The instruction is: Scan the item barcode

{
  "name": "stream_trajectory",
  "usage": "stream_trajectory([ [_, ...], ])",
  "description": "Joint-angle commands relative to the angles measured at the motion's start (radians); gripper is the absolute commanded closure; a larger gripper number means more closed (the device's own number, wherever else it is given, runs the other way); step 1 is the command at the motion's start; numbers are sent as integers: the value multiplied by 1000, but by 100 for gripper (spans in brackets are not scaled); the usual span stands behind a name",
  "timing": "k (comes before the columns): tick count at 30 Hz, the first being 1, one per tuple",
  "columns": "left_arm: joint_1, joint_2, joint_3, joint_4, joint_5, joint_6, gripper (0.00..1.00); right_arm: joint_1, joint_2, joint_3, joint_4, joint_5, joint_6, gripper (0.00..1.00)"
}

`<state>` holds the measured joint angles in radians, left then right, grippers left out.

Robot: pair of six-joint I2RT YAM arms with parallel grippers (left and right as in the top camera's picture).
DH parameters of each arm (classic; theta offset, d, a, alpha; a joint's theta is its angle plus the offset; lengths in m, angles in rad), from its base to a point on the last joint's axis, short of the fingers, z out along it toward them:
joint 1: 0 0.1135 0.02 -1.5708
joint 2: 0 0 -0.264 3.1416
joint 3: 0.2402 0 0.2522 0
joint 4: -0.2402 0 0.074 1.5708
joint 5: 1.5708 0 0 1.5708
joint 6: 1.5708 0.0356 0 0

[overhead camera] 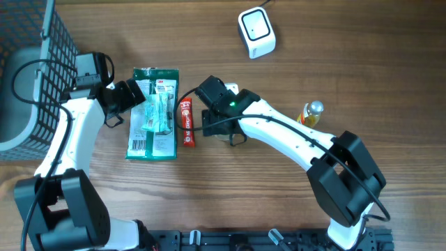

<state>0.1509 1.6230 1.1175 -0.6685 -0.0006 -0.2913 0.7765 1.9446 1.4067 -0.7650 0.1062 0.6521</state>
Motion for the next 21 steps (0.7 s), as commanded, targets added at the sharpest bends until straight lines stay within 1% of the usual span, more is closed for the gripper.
stream_trajectory([
  [1, 4, -21, 9, 3, 8, -5, 0, -12, -3, -11, 2, 17, 1, 0],
  [3, 4, -21, 9, 3, 8, -5, 0, -12, -3, -11, 2, 17, -11, 0],
  [6, 4, -21, 9, 3, 8, -5, 0, -12, -3, -11, 25, 16, -85, 0],
  [18, 4, -21, 9, 3, 8, -5, 0, -13, -4, -11, 45, 16, -106, 0],
  [21, 4, -21, 9, 3, 8, -5, 0, -34, -25, 23, -3, 17, -107, 0],
])
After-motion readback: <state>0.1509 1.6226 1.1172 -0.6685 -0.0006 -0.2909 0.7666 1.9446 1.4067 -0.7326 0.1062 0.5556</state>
